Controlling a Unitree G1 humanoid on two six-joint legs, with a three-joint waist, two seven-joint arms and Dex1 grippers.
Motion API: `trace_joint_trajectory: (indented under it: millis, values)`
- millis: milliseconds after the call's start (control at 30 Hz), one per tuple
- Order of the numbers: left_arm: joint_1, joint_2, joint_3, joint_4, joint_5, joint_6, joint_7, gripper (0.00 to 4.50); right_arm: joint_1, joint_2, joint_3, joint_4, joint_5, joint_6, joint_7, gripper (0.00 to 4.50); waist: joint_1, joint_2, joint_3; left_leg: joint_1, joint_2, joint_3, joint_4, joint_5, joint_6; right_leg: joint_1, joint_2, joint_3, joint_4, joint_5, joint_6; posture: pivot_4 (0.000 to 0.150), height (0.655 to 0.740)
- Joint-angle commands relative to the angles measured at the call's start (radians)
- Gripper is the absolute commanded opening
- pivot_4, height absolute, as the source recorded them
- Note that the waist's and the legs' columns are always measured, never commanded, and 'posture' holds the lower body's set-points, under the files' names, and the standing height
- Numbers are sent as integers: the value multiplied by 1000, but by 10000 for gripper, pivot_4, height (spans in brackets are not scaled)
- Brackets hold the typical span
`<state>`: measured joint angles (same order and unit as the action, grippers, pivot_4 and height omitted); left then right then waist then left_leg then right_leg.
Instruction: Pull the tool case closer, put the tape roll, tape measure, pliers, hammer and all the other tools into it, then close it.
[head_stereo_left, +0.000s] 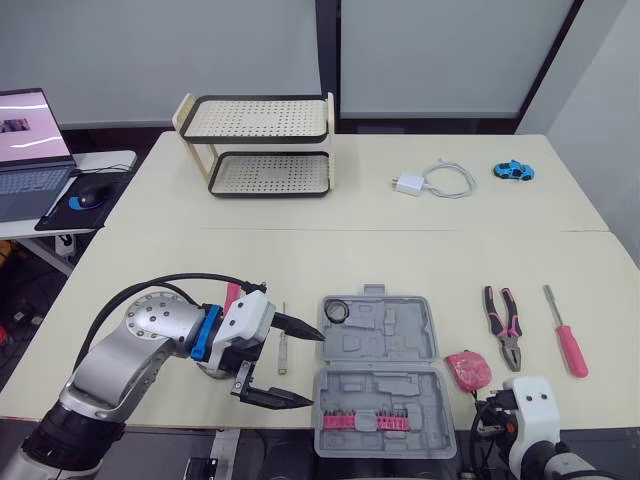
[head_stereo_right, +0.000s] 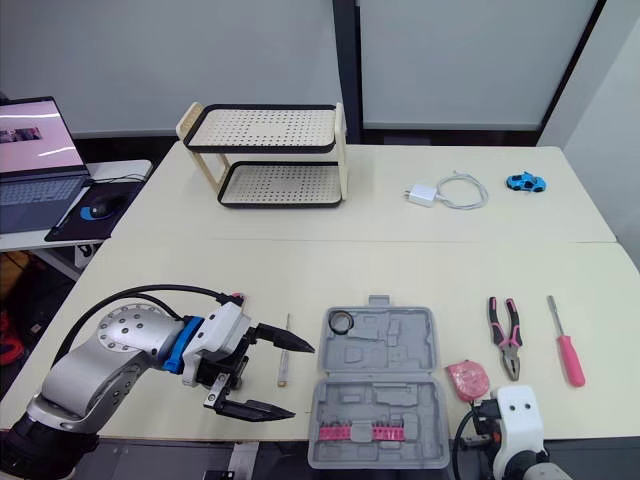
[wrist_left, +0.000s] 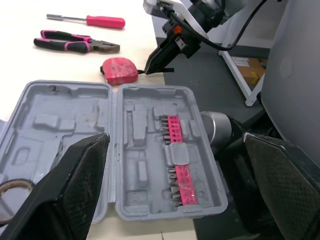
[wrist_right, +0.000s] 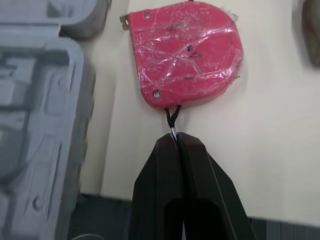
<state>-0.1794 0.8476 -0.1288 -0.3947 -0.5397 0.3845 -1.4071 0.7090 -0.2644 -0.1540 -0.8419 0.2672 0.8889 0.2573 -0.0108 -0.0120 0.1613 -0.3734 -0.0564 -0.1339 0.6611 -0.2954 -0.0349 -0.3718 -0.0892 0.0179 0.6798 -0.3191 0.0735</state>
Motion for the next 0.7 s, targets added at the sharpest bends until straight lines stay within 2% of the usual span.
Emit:
trace_joint_trajectory:
  millis: [33,700]
  values:
    - [-15,2,5,-32,-26,0,-10,45000,34,10,6,-48,10,-22,-5,301,-1,1,0,0,0,0,0,0,0,0,0,0,0,0,0,1500,7400]
    - [-2,-6,-3,-15,-3,-44,-17,45000,50,2,3,-51,29,-2,5,301,-14,1,0,0,0,0,0,0,0,0,0,0,0,0,0,1500,7400]
